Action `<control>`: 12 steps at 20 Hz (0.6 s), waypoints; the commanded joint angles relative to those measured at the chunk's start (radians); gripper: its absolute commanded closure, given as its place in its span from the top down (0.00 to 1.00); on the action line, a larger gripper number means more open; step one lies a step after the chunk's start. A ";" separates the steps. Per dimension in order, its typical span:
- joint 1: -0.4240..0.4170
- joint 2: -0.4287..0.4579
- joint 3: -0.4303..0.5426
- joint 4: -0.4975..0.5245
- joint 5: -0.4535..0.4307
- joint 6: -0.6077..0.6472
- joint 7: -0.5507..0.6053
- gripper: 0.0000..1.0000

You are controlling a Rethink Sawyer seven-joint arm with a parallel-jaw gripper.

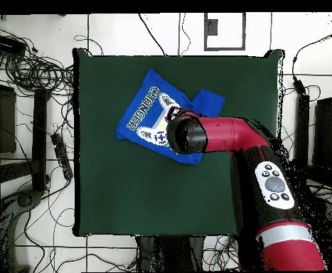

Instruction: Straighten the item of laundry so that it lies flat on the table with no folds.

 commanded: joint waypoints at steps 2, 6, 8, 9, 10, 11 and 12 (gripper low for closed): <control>0.062 0.086 0.061 0.110 -0.027 -0.051 0.031 1.00; 0.071 0.093 0.051 0.110 -0.029 -0.066 0.043 1.00; 0.069 0.097 0.051 0.114 -0.029 -0.076 0.044 1.00; 0.067 0.098 0.052 0.117 -0.028 -0.081 0.044 1.00; 0.066 0.101 0.052 0.121 -0.030 -0.090 0.043 1.00; 0.065 0.103 0.052 0.123 -0.030 -0.095 0.044 1.00; 0.067 0.104 0.048 0.125 -0.031 -0.105 0.047 1.00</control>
